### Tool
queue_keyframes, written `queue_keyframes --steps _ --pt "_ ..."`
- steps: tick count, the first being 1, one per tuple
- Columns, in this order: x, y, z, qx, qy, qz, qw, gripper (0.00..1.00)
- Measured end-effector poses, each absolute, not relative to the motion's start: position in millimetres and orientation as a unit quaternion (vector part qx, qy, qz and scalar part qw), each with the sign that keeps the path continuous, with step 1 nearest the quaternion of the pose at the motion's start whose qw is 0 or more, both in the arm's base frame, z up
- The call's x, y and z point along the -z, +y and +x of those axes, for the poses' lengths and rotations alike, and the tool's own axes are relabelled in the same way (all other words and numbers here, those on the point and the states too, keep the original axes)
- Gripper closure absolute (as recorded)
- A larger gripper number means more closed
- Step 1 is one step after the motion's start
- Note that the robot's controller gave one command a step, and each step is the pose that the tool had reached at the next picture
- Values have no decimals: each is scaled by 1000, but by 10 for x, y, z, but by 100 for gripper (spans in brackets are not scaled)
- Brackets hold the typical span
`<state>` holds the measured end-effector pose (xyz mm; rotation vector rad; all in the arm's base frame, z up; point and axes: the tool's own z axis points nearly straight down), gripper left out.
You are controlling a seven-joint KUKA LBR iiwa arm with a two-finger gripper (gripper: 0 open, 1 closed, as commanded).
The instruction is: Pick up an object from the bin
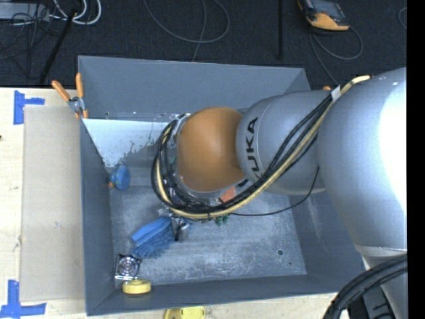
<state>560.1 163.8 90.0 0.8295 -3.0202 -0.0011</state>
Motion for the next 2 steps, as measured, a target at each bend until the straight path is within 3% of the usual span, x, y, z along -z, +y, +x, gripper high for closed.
queue_keyframes --steps 2 --pt "-1301 1653 5624 0 -964 265 0 100"
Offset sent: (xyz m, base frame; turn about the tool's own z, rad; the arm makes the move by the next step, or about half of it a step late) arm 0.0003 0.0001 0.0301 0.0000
